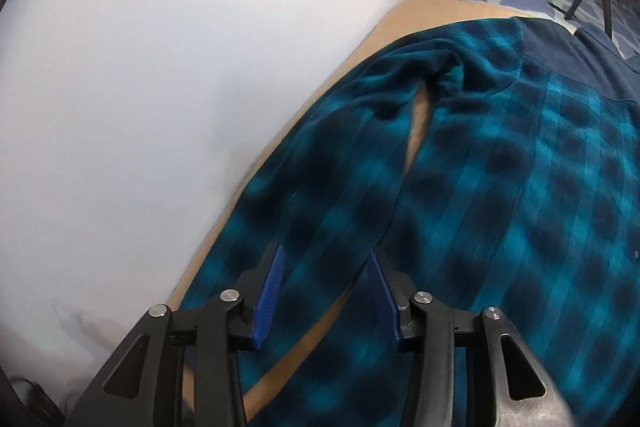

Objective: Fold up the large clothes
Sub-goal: 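Grasp the sleeve cuff with the right tool while the left tool grasps the other cuff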

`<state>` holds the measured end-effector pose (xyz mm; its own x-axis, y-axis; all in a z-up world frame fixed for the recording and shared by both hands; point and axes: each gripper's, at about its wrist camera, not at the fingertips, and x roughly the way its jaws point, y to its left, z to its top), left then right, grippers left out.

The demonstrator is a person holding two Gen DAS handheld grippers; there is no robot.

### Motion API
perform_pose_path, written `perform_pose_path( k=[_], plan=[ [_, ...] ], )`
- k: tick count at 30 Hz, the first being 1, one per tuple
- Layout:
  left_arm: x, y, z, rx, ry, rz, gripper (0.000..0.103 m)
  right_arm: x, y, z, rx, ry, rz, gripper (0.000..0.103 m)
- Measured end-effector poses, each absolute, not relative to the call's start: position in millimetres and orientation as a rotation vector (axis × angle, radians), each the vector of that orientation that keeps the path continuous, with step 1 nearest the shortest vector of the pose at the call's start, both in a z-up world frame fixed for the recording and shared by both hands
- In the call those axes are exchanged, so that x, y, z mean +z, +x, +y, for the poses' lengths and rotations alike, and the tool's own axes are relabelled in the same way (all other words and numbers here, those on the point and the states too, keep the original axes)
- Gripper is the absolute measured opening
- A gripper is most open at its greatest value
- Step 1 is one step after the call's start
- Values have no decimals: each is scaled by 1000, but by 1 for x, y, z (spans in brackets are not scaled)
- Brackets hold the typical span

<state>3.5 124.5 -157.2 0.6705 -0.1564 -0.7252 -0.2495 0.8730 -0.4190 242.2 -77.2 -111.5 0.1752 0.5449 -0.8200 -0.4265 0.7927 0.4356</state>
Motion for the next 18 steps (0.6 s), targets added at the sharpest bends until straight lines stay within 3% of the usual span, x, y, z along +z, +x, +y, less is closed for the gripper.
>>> perform_pose_path(
  k=[10, 15, 16, 18],
  plan=[
    [-198, 41, 143, 149, -570, 894, 43, -146, 327, -62, 676, 289, 1281, 41],
    [-209, 49, 150, 142, -609, 917, 42, -159, 342, -42, 639, 218, 1306, 39],
    [-211, 51, 150, 145, -603, 919, 25, -162, 343, -40, 632, 208, 1314, 36],
    [-213, 54, 148, 147, -590, 923, 5, -167, 347, -37, 629, 208, 1327, 19]
  ],
)
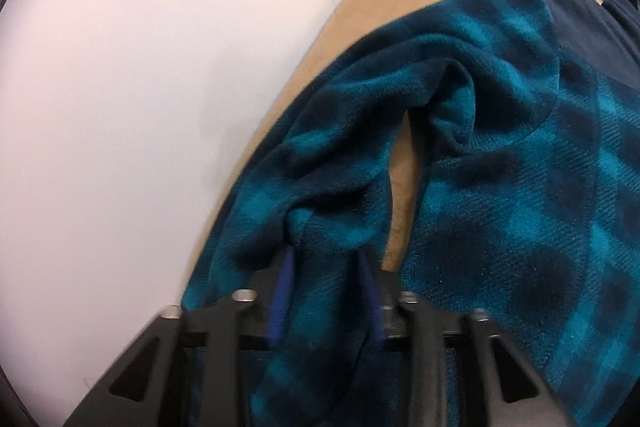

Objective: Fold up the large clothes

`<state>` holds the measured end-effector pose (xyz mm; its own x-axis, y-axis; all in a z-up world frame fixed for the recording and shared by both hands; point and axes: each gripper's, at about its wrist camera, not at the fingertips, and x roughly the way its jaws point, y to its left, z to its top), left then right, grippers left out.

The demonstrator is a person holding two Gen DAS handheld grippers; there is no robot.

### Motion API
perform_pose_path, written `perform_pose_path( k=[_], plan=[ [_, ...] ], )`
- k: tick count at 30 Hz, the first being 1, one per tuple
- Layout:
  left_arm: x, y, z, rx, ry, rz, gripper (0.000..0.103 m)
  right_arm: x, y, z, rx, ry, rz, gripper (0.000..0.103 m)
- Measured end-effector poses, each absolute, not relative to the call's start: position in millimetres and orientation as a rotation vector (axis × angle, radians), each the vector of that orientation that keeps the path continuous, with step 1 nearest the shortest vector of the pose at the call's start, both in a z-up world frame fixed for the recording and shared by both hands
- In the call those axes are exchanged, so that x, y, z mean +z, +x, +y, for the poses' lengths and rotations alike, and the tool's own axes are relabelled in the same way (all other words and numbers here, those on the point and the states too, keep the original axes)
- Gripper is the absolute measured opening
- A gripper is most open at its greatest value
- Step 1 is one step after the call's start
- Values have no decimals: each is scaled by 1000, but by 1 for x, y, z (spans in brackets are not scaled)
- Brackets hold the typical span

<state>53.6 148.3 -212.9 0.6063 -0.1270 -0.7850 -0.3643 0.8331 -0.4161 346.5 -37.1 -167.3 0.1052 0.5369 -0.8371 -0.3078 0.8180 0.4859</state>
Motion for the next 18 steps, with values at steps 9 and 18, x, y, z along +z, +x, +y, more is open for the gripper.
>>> perform_pose_path(
  k=[9, 18],
  plan=[
    [-178, 36, 151, 142, -556, 771, 2, -149, 339, -42, 663, 240, 1304, 4],
    [-154, 7, 106, 15, -351, 710, 2, -133, 329, -102, 747, 337, 1263, 3]
  ],
)
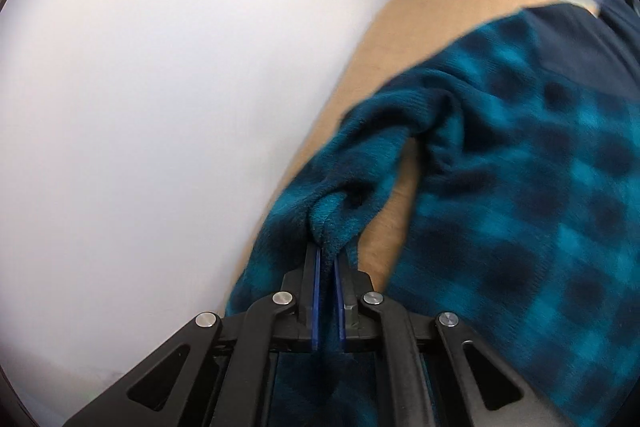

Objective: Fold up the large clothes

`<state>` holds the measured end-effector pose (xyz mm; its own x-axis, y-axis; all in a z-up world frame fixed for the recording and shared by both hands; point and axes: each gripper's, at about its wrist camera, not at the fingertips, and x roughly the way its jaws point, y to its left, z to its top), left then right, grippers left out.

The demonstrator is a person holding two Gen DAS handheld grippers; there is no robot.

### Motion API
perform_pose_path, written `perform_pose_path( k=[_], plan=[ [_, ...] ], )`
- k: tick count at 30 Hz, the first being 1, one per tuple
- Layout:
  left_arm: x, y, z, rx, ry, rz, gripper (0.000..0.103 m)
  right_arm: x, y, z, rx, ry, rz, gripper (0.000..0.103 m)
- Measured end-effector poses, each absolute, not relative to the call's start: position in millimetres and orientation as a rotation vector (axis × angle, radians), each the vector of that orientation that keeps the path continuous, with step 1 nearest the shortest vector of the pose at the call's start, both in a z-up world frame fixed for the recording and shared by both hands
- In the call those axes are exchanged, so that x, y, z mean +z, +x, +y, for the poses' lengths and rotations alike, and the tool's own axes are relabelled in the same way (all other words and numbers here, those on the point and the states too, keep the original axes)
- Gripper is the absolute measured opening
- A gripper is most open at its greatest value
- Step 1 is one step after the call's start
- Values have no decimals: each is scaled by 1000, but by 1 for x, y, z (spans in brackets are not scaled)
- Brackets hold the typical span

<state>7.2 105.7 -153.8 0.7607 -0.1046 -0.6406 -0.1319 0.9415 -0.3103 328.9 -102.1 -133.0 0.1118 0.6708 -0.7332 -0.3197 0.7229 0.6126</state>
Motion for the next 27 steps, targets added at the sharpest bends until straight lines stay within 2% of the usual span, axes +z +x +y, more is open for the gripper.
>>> perform_pose_path(
  k=[6, 9, 12, 13, 17, 19, 20, 21, 22, 23, 24, 26, 27],
  plan=[
    [-176, 7, 79, -56, -322, 789, 2, -161, 323, -144, 676, 325, 1338, 5],
    [-170, 3, 83, -56, -315, 770, 2, -154, 317, -146, 668, 283, 1318, 7],
    [-164, 1, 78, -57, -301, 741, 2, -135, 308, -130, 656, 177, 1285, 16],
    [-162, -1, 76, -59, -293, 730, 2, -128, 306, -125, 648, 132, 1270, 16],
    [-164, -1, 61, -94, -275, 731, 2, -103, 294, -106, 596, -45, 1201, 0],
    [-169, -2, 54, -106, -260, 744, 2, -100, 288, -110, 610, -17, 1215, 0],
    [-169, -3, 52, -111, -261, 746, 2, -94, 283, -109, 617, 4, 1216, 3],
    [-170, -5, 50, -117, -262, 746, 2, -93, 280, -113, 617, 25, 1228, 15],
    [-170, -7, 48, -124, -259, 743, 2, -94, 277, -115, 623, 62, 1259, 30],
    [-169, -8, 47, -127, -253, 739, 2, -94, 274, -120, 649, 105, 1293, 52],
    [-167, -9, 47, -128, -247, 735, 2, -101, 271, -119, 660, 117, 1310, 54],
    [-162, -11, 44, -129, -239, 718, 2, -103, 266, -108, 637, 60, 1319, 49],
    [-160, -11, 44, -131, -240, 714, 2, -106, 266, -104, 623, 41, 1322, 31]
  ],
)
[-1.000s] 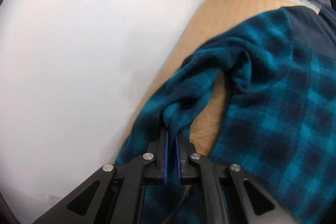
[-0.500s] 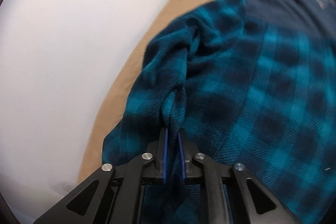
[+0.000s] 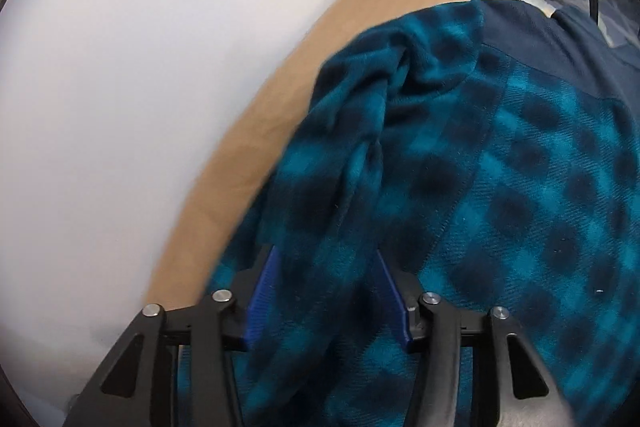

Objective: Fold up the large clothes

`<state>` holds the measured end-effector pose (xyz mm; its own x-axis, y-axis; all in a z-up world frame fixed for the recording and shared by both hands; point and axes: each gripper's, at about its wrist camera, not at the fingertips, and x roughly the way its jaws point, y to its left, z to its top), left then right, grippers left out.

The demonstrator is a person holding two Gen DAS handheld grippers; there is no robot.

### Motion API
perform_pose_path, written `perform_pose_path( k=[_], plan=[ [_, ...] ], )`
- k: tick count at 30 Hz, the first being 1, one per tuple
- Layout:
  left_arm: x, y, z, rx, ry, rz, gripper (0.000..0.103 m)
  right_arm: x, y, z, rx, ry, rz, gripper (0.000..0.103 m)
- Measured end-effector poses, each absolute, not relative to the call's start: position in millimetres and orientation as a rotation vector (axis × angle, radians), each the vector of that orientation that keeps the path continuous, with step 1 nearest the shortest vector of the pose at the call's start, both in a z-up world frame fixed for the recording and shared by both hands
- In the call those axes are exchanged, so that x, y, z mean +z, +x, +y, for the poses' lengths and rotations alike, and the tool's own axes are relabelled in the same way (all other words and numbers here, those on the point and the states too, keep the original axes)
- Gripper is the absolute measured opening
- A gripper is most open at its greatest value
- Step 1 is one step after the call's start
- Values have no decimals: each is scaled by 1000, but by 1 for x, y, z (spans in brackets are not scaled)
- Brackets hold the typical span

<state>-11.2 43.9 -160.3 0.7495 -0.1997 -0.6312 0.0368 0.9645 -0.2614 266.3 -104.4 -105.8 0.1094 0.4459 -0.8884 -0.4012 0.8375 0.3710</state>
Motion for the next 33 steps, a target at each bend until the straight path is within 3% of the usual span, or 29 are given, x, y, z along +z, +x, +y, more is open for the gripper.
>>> perform_pose_path(
  k=[2, 6, 11, 13, 16, 18, 19, 23, 26, 31, 32, 33],
  plan=[
    [-157, -13, 44, -132, -239, 706, 2, -112, 265, -98, 619, 29, 1346, 4],
    [-160, -11, 37, -157, -222, 733, 2, -104, 262, -113, 645, 76, 1301, 1],
    [-167, -16, 33, -204, -212, 782, 4, -130, 257, -141, 566, 78, 1336, 1],
    [-163, -23, 41, -224, -254, 786, 26, -141, 259, -142, 558, 81, 1345, 1],
    [-156, -34, 67, -177, -310, 756, 48, -135, 253, -133, 558, -9, 1319, 3],
    [-159, -30, 88, -136, -389, 777, 48, -122, 245, -126, 537, -79, 1282, 23],
    [-162, -26, 98, -124, -425, 793, 48, -115, 241, -124, 521, -113, 1258, 26],
    [-180, -6, 134, -77, -600, 840, 49, -84, 206, -119, 594, -122, 1157, 27],
    [-197, 7, 157, -41, -772, 865, 58, -76, 179, -116, 722, -93, 1143, 27],
    [-227, 27, 163, -43, -906, 962, 57, -107, 151, -105, 822, -172, 1167, 27],
    [-230, 30, 160, -50, -909, 978, 37, -116, 145, -103, 820, -193, 1183, 27],
    [-234, 33, 154, -44, -892, 1002, 7, -125, 145, -103, 814, -207, 1198, 27]
  ],
)
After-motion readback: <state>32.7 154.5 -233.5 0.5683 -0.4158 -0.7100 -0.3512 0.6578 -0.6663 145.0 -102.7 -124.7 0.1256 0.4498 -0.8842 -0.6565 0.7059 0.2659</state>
